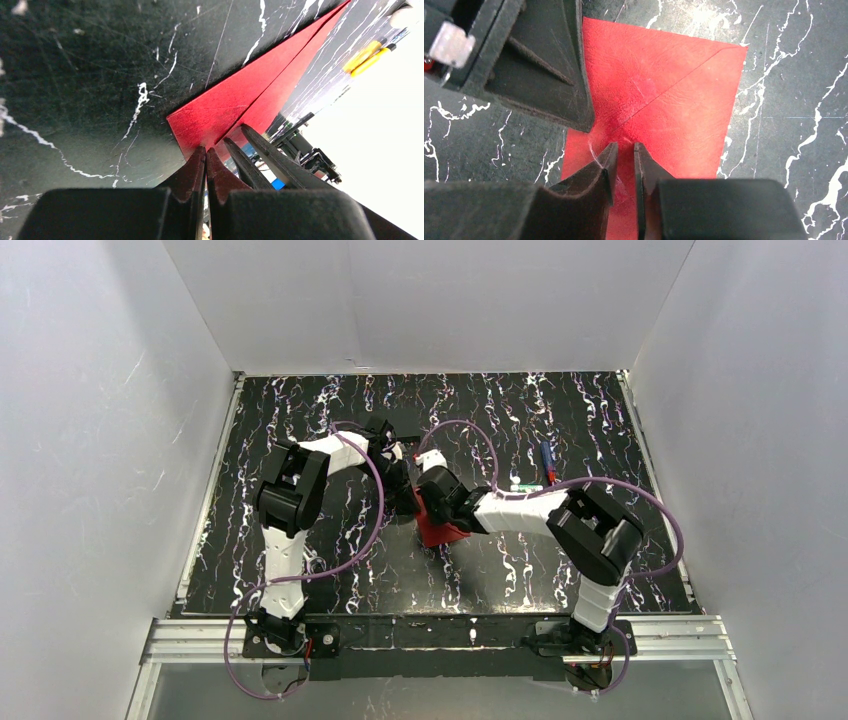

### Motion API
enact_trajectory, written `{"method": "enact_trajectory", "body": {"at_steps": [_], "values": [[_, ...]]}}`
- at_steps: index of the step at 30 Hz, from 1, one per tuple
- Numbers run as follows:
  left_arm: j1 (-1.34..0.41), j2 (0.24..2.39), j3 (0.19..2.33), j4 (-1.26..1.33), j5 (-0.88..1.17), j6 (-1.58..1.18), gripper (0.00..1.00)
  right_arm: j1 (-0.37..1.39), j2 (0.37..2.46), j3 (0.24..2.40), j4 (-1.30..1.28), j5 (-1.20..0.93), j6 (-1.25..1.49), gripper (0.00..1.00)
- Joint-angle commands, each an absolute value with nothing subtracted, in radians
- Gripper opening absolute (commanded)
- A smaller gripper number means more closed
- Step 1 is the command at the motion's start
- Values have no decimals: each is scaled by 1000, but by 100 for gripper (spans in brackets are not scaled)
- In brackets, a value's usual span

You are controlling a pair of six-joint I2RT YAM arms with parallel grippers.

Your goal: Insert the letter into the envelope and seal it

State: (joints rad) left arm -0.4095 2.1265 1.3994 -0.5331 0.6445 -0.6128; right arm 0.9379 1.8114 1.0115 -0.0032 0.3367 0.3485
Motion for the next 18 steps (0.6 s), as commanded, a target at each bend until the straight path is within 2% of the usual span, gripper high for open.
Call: {"method": "enact_trajectory", "body": {"at_steps": [1, 5, 11, 14, 18], "values": [[-402, 2188, 1373, -546, 535, -574, 0, 934, 1832, 914, -207, 321, 328, 27], [-399, 2186, 1371, -546, 542, -568, 0, 934, 1804, 886, -209, 316, 328, 26], [-393, 2186, 1365, -543, 550, -561, 0, 934, 1772, 874, -218, 321, 328, 21], [-393, 2187, 1364, -538, 557, -563, 0, 934, 1772, 914, -229, 321, 330, 18], [-392, 2187, 1364, -537, 558, -562, 0, 934, 1761, 1035, -284, 346, 349, 19]]}}
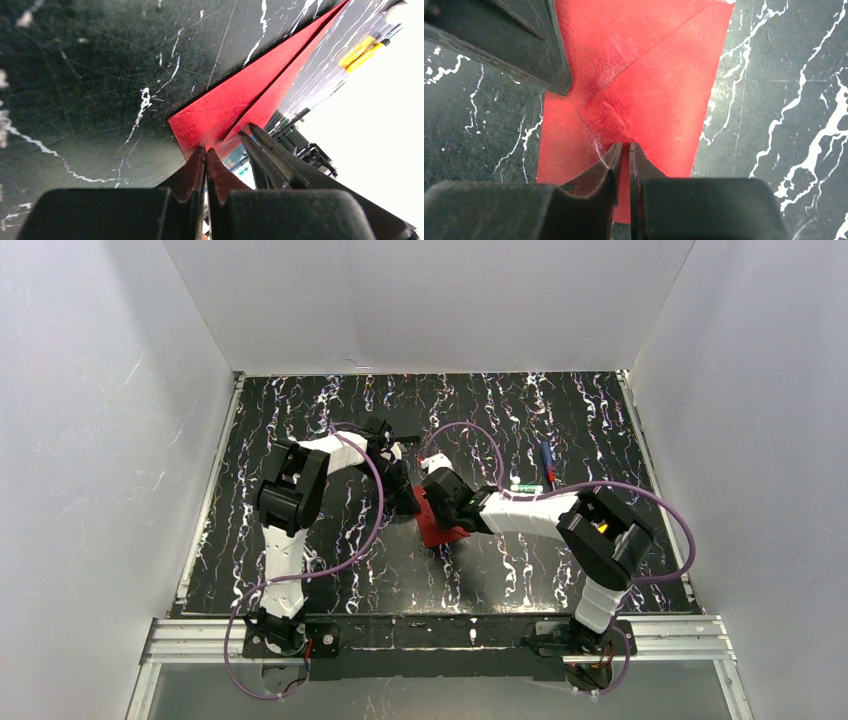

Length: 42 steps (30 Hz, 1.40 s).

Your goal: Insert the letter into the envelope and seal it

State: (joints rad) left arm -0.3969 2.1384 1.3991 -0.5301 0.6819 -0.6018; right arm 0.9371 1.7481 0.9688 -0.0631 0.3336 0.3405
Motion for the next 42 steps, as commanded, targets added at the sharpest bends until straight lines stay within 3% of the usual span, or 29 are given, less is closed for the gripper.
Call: {"method": "enact_trajectory", "body": {"at_steps": [1, 9, 17, 33, 42], "values": [[-391, 2186, 1362, -538, 558, -561, 0, 932, 1752, 1062, -301, 356, 355, 21], [-392, 2191, 1367, -538, 562, -561, 0, 914, 1721, 1097, -399, 371, 388, 30], [-393, 2195, 1369, -538, 566, -562, 0, 914, 1778, 1048, -345, 313, 355, 27], [-392, 2218, 1405, -553, 551, -562, 0, 922, 1990, 1216, -243, 194, 293, 25], [-389, 2218, 1420, -557, 531, -569, 0, 923, 1927, 1137, -282, 221, 287, 21]]}}
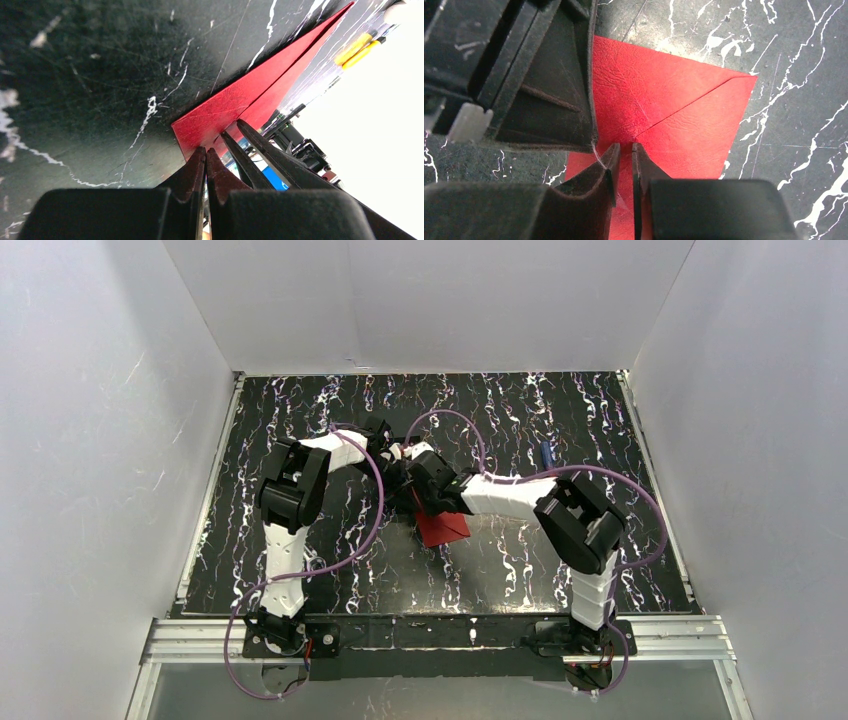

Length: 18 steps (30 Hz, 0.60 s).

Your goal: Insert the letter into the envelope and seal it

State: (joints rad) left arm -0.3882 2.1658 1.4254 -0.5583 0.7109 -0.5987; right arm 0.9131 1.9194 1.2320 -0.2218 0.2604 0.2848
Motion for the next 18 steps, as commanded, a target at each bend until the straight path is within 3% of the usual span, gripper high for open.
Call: {"method": "enact_trajectory", "body": {"at_steps": [1, 10, 18], "values": [[-387, 2220, 1421, -557, 531, -569, 0, 923, 1908, 1115, -288, 227, 280, 21], [-381, 2230, 1416, -553, 532, -569, 0, 923, 1820, 954, -226, 155, 212, 20], [-380, 2229, 1407, -552, 536, -569, 0, 925, 1995, 1116, -233, 165, 199, 11]]}}
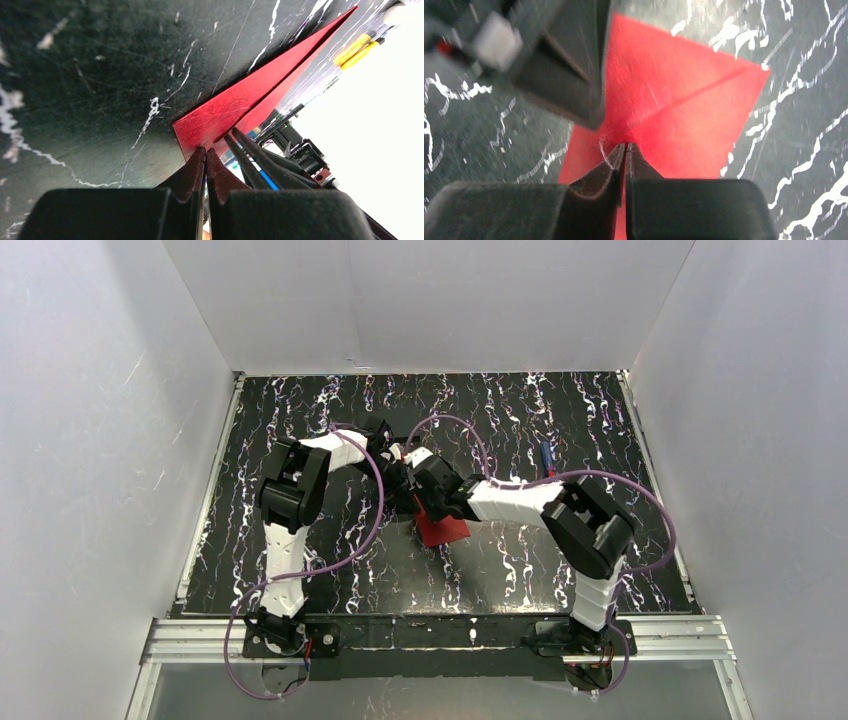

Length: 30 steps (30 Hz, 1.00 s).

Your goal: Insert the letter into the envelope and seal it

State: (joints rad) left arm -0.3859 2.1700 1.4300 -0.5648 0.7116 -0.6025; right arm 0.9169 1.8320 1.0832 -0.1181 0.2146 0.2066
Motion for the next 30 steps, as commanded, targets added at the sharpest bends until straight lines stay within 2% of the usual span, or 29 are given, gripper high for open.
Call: {"method": "enact_trajectory", "body": {"at_steps": [1, 5, 11, 13, 17, 20, 25, 30], "values": [[-381, 2229, 1407, -552, 538, -569, 0, 926, 2007, 1132, -235, 163, 197, 11], [-379, 2229, 1408, -555, 540, -566, 0, 929, 2010, 1149, -254, 164, 193, 9], [-375, 2235, 1417, -557, 539, -566, 0, 931, 1899, 1058, -275, 194, 195, 9], [-373, 2237, 1417, -557, 539, -566, 0, 931, 1856, 1024, -257, 179, 198, 12], [-366, 2240, 1417, -557, 540, -566, 0, 929, 1813, 992, -205, 152, 225, 24], [-364, 2240, 1415, -557, 540, -566, 0, 928, 1830, 993, -188, 146, 255, 28], [-362, 2236, 1408, -557, 540, -563, 0, 930, 1871, 1007, -185, 165, 256, 12], [-361, 2238, 1408, -557, 543, -563, 0, 944, 1923, 1040, -204, 173, 226, 7]]}}
